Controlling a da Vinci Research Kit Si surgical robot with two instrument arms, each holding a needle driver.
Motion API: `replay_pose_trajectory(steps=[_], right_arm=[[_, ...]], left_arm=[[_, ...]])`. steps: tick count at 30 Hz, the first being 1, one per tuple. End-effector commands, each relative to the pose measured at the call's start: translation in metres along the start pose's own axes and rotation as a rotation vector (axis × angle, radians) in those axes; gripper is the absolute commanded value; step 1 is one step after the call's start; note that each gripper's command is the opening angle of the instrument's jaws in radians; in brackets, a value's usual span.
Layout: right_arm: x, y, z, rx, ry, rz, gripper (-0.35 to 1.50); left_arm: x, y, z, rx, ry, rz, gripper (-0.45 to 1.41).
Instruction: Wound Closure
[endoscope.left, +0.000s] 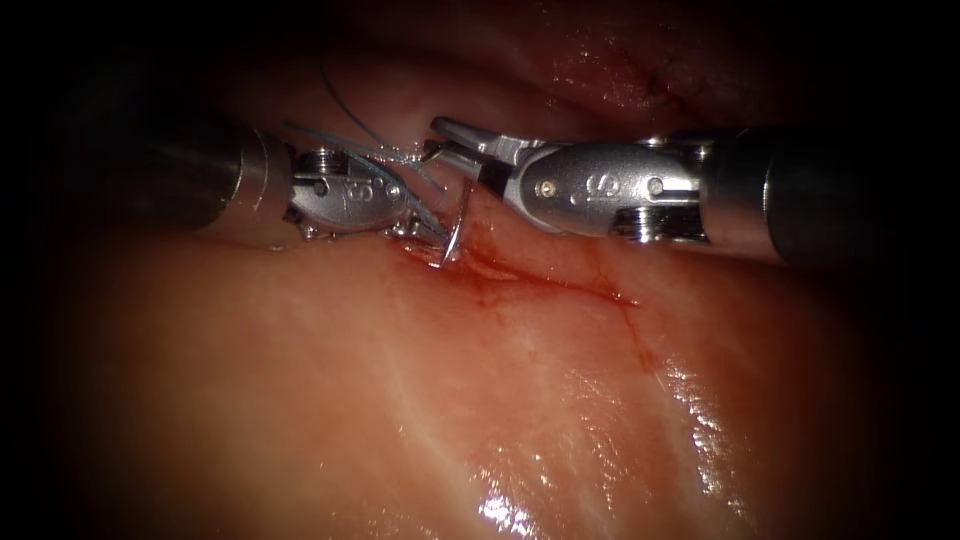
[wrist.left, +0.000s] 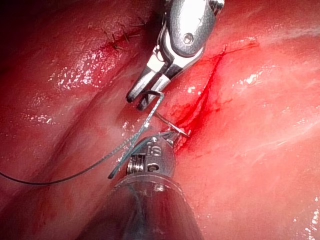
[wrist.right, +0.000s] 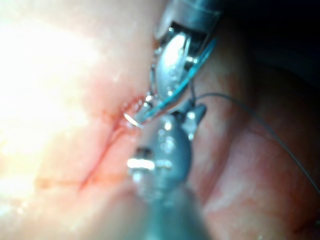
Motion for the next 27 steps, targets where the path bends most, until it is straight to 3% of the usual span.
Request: replay_pose_trajectory(steps=[1,9,12,27], right_arm=[[-0.0002,-0.0005,0.0007,0.006,0.009,0.001,-0.35],[0.0009,-0.0004,0.0004,0.009,0.053,0.011,-0.35],[0.0011,-0.0002,0.0002,0.001,0.104,0.088,-0.35],[0.0008,-0.0001,-0.0003,-0.029,0.120,0.169,-0.35]], left_arm=[[-0.0004,0.0001,0.0009,-0.003,0.001,-0.001,-0.45],[-0.0005,0.0001,0.0008,-0.004,0.001,0.000,-0.45],[-0.0005,0.0004,0.0007,-0.004,0.001,0.000,-0.45],[-0.0005,0.0015,0.0006,-0.007,0.001,0.002,-0.45]])
